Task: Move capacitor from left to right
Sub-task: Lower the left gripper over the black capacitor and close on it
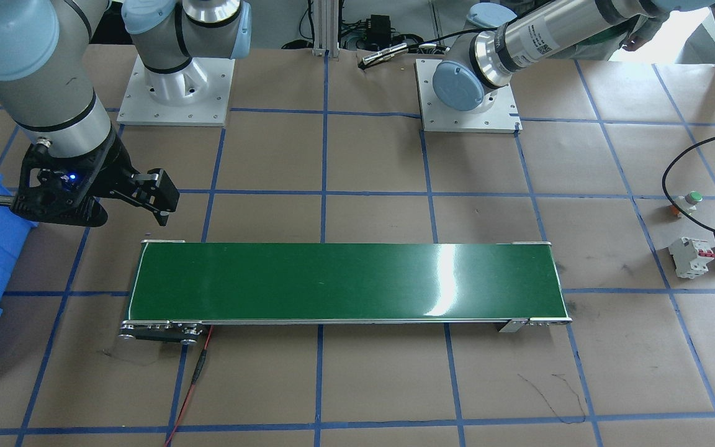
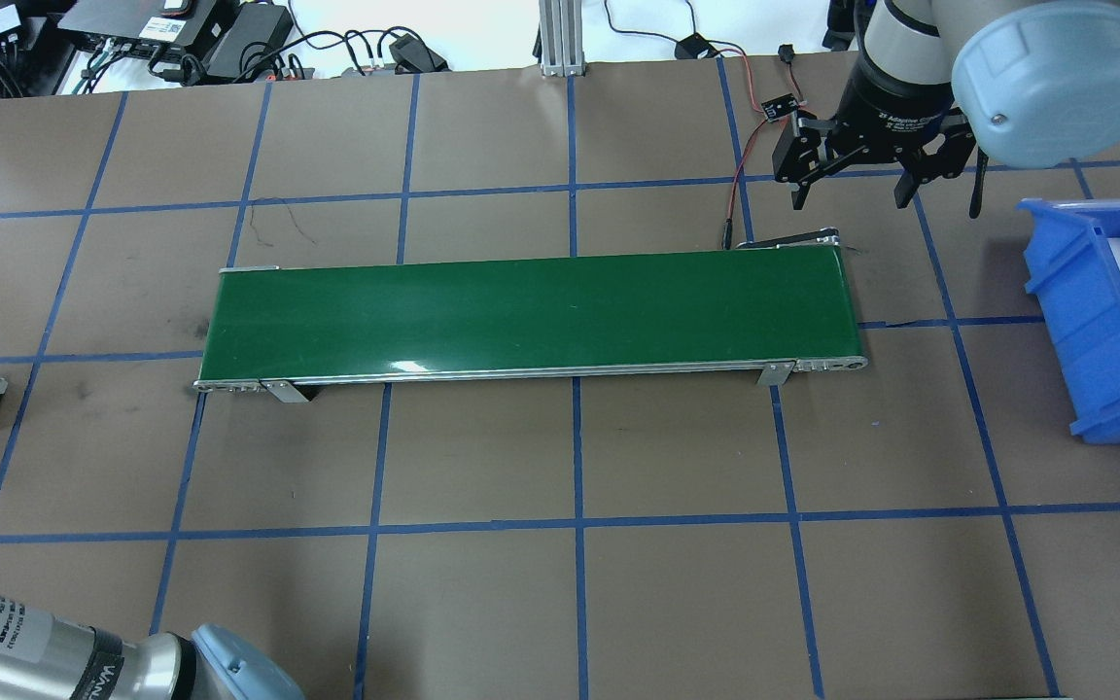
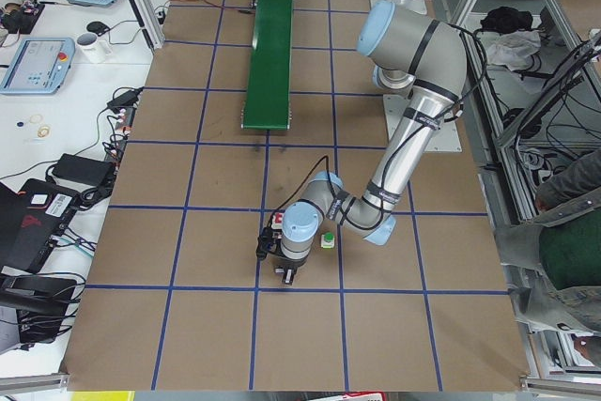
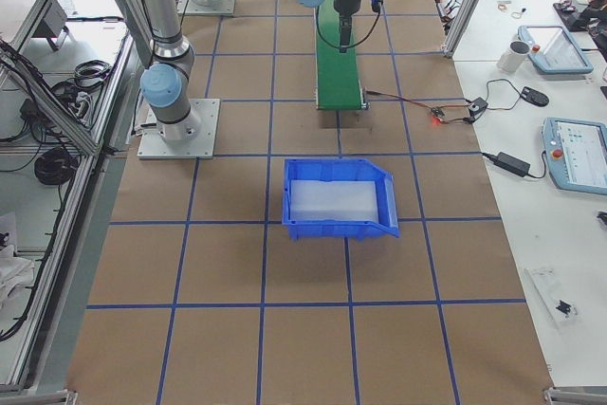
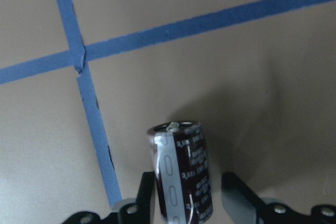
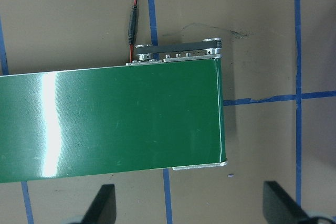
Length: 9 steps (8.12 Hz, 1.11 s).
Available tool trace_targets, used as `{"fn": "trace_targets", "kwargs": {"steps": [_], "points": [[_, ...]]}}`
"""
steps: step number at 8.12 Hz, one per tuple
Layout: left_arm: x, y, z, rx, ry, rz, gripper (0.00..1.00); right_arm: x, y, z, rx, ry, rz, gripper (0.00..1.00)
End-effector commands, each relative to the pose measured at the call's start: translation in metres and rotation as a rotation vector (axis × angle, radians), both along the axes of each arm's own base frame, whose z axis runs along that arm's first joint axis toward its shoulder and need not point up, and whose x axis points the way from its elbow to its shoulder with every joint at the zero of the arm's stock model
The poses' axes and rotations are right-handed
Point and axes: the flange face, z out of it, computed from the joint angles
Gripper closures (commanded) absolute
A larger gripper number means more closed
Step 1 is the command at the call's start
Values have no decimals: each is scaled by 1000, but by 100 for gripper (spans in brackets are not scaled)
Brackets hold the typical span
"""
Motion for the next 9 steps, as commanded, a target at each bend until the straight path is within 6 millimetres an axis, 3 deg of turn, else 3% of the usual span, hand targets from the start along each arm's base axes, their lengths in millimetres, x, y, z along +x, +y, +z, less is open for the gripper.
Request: {"fn": "trace_targets", "kwargs": {"steps": [1, 6, 7, 9], "points": [[1, 0, 1, 1, -10, -1, 39, -1, 0, 0, 0, 1, -2, 0], [2, -1, 0, 4, -10, -20, 35, -1, 0, 0, 0, 1, -3, 0], [1, -1, 0, 5, -9, -20, 37, -1, 0, 0, 0, 0, -3, 0], [2, -1, -4, 7, -5, -22, 51, -1, 0, 0, 0, 1, -2, 0]]}}
